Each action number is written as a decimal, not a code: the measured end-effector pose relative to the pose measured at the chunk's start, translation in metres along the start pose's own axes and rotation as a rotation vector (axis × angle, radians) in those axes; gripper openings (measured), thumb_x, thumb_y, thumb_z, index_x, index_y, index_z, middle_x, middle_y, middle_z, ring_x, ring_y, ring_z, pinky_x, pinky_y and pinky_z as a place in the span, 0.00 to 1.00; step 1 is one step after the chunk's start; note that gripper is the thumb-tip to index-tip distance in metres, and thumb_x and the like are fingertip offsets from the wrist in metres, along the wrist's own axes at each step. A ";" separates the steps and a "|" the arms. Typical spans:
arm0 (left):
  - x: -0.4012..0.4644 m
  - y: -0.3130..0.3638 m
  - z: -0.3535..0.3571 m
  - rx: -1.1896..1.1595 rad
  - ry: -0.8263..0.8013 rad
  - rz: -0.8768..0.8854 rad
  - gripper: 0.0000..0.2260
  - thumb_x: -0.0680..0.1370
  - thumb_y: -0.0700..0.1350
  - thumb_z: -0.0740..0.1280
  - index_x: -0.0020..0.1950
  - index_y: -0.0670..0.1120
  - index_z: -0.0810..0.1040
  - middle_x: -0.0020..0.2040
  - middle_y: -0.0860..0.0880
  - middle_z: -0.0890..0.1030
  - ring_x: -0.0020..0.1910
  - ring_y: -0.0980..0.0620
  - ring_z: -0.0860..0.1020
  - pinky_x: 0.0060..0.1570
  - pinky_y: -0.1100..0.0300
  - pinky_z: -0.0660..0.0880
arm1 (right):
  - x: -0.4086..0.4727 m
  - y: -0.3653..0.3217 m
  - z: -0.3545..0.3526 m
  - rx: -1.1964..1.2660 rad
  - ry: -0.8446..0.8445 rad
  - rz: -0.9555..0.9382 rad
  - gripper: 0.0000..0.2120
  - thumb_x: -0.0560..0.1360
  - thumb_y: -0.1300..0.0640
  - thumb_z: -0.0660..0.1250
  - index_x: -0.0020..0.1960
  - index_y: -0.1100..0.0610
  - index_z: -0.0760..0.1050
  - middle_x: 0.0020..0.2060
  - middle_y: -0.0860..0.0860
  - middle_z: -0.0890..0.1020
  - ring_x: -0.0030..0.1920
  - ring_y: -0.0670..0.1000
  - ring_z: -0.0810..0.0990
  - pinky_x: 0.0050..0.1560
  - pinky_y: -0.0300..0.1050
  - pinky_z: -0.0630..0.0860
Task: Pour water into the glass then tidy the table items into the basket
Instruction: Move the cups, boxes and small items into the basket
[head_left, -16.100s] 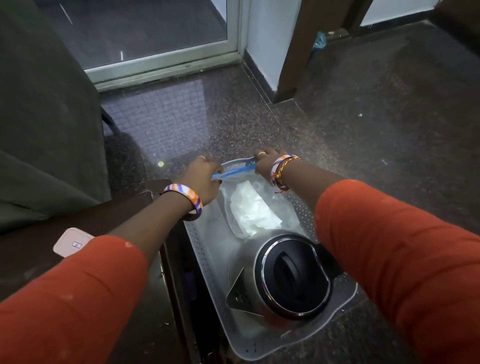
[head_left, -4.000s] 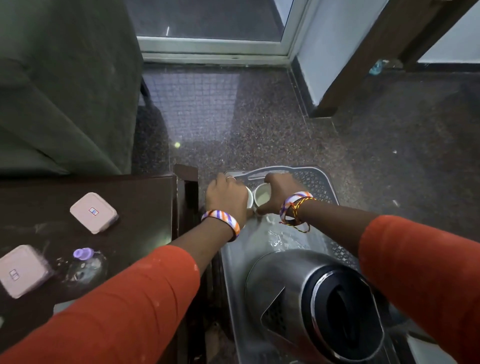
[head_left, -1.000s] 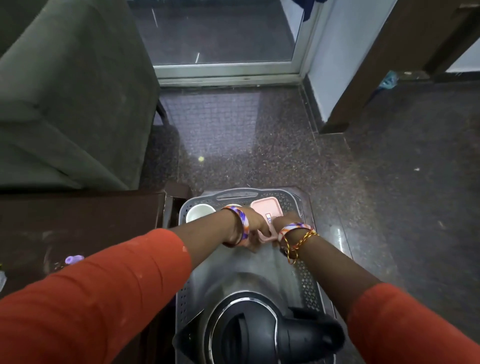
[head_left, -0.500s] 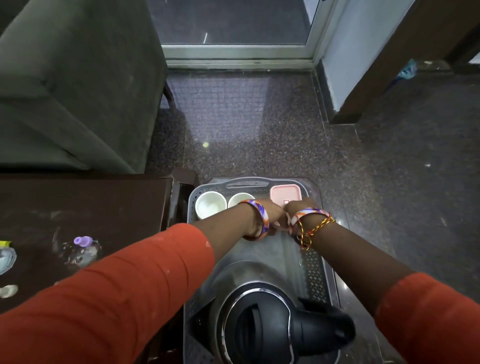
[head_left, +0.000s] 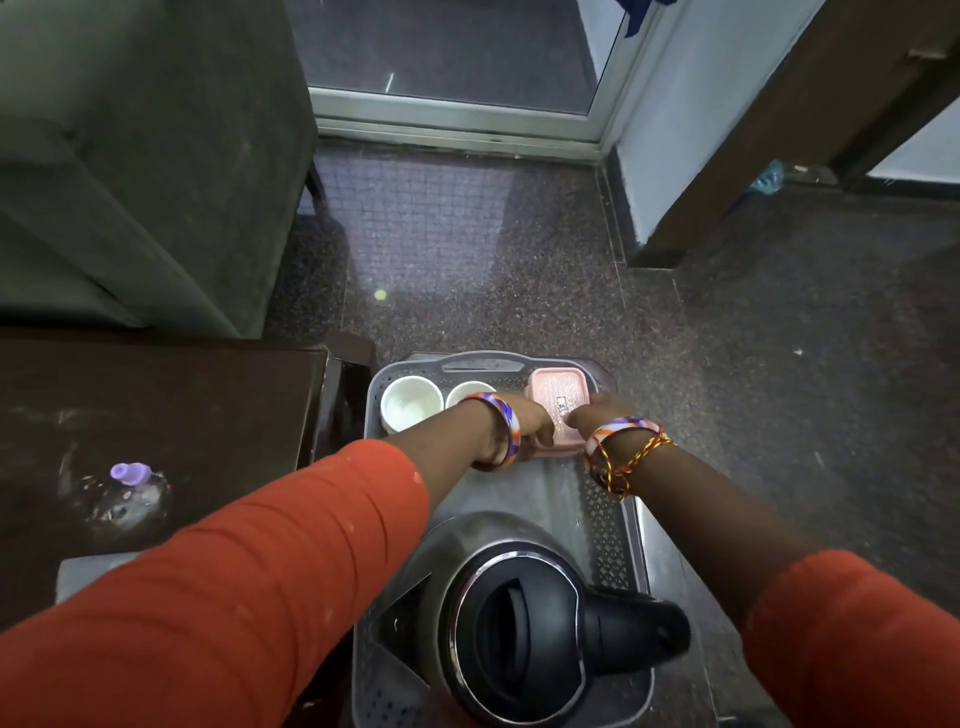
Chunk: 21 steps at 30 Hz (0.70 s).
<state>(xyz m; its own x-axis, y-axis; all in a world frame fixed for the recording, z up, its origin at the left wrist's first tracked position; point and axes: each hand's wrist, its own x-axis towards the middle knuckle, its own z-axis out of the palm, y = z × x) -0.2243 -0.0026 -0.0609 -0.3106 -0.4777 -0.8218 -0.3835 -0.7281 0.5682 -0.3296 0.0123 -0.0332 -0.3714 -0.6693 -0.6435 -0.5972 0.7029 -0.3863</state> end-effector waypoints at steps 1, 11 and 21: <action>-0.005 0.000 -0.001 0.035 -0.009 -0.007 0.02 0.68 0.32 0.63 0.37 0.37 0.74 0.39 0.39 0.73 0.42 0.44 0.71 0.45 0.54 0.68 | -0.004 -0.001 -0.001 -0.004 -0.009 -0.001 0.20 0.77 0.61 0.63 0.67 0.67 0.69 0.67 0.61 0.73 0.67 0.59 0.72 0.52 0.42 0.73; -0.094 0.005 -0.081 0.035 0.044 0.091 0.14 0.80 0.38 0.56 0.34 0.43 0.69 0.27 0.49 0.73 0.12 0.62 0.69 0.15 0.72 0.65 | -0.075 -0.076 -0.008 0.211 -0.251 -0.231 0.08 0.77 0.66 0.59 0.41 0.61 0.74 0.34 0.56 0.74 0.32 0.51 0.70 0.35 0.42 0.68; -0.198 -0.153 -0.281 -0.406 0.511 0.034 0.14 0.79 0.37 0.57 0.34 0.42 0.71 0.12 0.52 0.71 0.12 0.62 0.68 0.16 0.73 0.64 | -0.167 -0.213 0.141 -0.045 -0.551 -0.526 0.14 0.77 0.65 0.59 0.34 0.54 0.71 0.33 0.50 0.76 0.32 0.47 0.73 0.33 0.38 0.69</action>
<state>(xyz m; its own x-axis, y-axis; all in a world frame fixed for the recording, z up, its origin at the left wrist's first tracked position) 0.1402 0.0656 0.0026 0.1746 -0.6041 -0.7775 0.0095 -0.7886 0.6148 -0.0398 0.0079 0.0633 0.3721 -0.6879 -0.6231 -0.6297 0.3061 -0.7140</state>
